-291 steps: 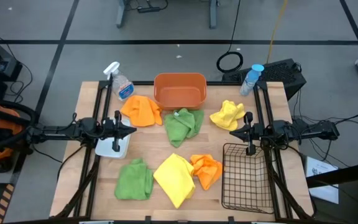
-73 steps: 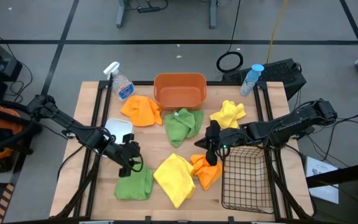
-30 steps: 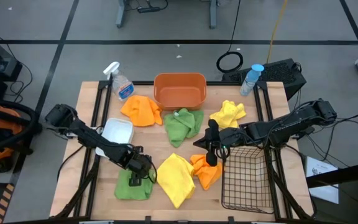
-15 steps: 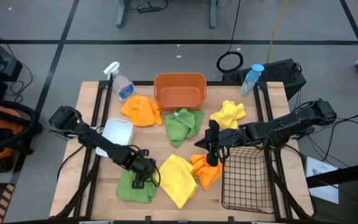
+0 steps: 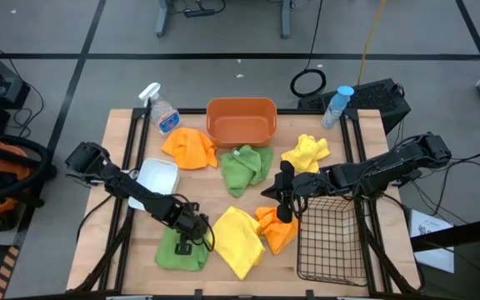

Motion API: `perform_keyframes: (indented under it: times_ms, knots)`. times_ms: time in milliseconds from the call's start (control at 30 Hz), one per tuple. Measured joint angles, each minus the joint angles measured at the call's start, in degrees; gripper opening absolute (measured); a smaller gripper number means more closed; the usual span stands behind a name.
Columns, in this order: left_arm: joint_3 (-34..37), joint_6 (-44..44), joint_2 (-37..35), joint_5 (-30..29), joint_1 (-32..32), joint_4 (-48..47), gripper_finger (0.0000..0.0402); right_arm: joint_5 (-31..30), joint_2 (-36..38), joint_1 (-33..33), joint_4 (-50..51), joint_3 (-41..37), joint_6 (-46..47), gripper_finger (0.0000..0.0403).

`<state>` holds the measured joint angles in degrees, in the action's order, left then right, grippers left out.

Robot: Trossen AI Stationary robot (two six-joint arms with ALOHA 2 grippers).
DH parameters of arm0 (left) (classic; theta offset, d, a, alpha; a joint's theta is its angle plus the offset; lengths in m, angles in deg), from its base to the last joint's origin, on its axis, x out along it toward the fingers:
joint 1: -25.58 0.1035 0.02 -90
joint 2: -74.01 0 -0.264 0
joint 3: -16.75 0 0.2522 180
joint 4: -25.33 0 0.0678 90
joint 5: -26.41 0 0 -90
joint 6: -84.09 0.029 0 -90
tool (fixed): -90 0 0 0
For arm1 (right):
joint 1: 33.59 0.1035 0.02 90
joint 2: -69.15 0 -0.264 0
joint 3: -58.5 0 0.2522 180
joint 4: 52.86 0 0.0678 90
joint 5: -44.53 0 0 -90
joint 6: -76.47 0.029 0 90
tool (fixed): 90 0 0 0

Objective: Sort microfiber towel by color & place in baskets
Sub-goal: Put the bottom green microfiber cloth into the orange bin

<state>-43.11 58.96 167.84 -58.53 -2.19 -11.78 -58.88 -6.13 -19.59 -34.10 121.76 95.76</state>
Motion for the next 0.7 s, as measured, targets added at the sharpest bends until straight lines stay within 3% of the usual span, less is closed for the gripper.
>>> perform_keyframes:
  times_ms: [233, 433, 700]
  knots:
    - [-1.3, 0.1, -6.3, -0.6, 0.0, -2.2, 0.0009, 0.0, 0.0, 0.5, -0.1, 0.0, 1.2, 0.0]
    - [-1.3, 0.4, -14.7, -6.6, 0.0, -3.6, 0.001, -0.1, 0.0, 1.4, -0.6, 0.0, 2.6, 0.0]
    - [-1.3, 0.3, -26.2, -24.0, 0.0, -3.3, 0.001, -0.5, 0.0, 2.2, -4.1, 0.0, 4.0, 0.0]
